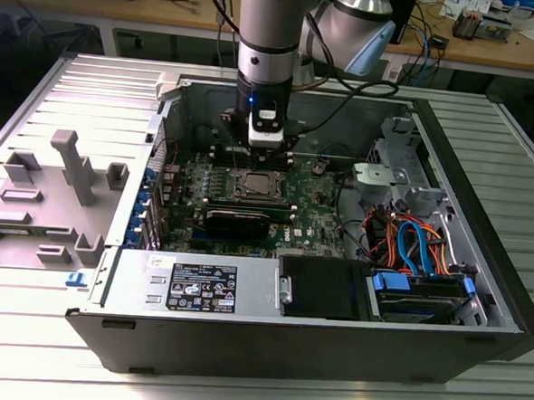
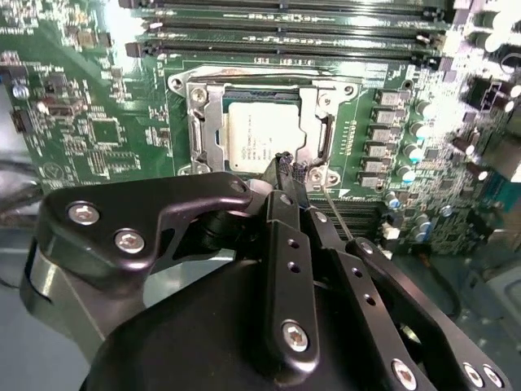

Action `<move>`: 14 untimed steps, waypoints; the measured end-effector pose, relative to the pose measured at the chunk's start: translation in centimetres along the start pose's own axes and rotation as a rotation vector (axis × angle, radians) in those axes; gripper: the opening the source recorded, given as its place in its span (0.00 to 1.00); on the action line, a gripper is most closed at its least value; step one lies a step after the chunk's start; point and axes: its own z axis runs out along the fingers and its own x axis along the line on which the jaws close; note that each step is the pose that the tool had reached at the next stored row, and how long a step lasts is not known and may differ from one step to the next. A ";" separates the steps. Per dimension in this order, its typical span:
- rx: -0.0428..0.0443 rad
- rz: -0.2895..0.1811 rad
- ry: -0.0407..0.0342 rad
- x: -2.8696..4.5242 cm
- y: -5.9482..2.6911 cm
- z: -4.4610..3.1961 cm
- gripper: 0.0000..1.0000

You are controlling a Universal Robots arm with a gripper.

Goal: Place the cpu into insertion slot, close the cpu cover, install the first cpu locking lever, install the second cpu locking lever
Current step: 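Install the first cpu locking lever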

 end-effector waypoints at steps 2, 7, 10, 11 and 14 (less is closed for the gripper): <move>-0.0001 -0.012 0.0002 0.02 0.01 -0.35 0.11; -0.0086 -0.074 0.0059 0.05 0.00 -0.47 0.11; -0.0109 -0.118 0.0082 0.04 0.00 -0.47 0.11; -0.0111 -0.133 0.0089 0.05 0.00 -0.47 0.11; -0.0162 -0.145 0.0113 0.50 -0.22 -0.48 0.11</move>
